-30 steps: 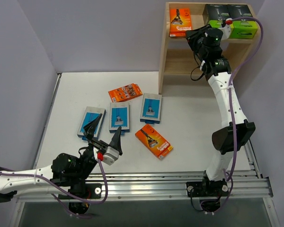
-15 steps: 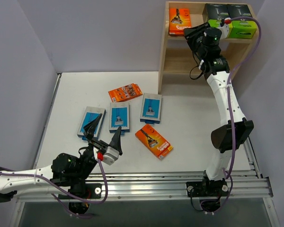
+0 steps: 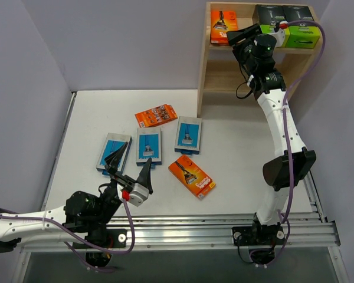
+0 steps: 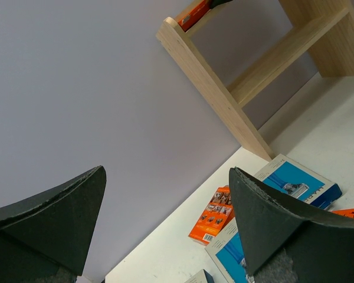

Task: Place and organize the shaving razors onto the shelf
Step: Place the shaving razor onto shelf

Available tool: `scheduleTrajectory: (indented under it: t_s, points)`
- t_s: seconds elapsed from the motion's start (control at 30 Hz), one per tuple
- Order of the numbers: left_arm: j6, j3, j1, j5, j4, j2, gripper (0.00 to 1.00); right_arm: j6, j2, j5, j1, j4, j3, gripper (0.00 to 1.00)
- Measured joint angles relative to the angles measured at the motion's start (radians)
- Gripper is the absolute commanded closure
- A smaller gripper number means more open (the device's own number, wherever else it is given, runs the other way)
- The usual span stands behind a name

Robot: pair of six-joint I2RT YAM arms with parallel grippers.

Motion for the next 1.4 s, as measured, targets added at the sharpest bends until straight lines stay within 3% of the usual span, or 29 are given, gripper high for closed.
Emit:
scheduleTrajectory:
  t_s: [1.4]
  points:
    - [-0.004, 0.0, 0.0, 0.005, -0.021, -0.001, 0.06, 0.014, 0.005, -0.06, 0.023, 0.018, -0.01, 0.58]
